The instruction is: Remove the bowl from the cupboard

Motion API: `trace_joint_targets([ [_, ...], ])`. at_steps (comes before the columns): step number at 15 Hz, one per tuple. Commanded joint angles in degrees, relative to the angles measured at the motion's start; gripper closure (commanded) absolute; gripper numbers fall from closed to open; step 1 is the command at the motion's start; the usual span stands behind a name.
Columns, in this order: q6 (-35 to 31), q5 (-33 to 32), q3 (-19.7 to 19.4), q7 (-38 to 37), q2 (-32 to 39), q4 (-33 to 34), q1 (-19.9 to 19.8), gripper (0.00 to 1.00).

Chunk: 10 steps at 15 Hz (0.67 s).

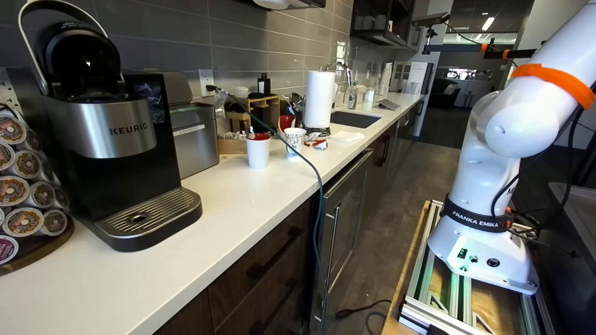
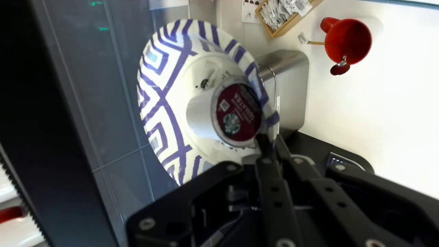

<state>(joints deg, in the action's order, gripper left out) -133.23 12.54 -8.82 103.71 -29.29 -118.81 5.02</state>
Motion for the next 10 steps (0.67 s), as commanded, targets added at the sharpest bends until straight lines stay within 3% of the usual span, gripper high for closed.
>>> trace_joint_targets([
  [1, -0.8, -0.8, -0.7, -0.7, 0.2, -0.9, 0.9, 0.97],
  [7, -0.8, -0.7, -0.8, -0.7, 0.3, 0.2, 1.1, 0.99],
  [10, -8.4, -0.9, 0.3, -0.3, -0.4, -5.6, 1.5, 0.99],
])
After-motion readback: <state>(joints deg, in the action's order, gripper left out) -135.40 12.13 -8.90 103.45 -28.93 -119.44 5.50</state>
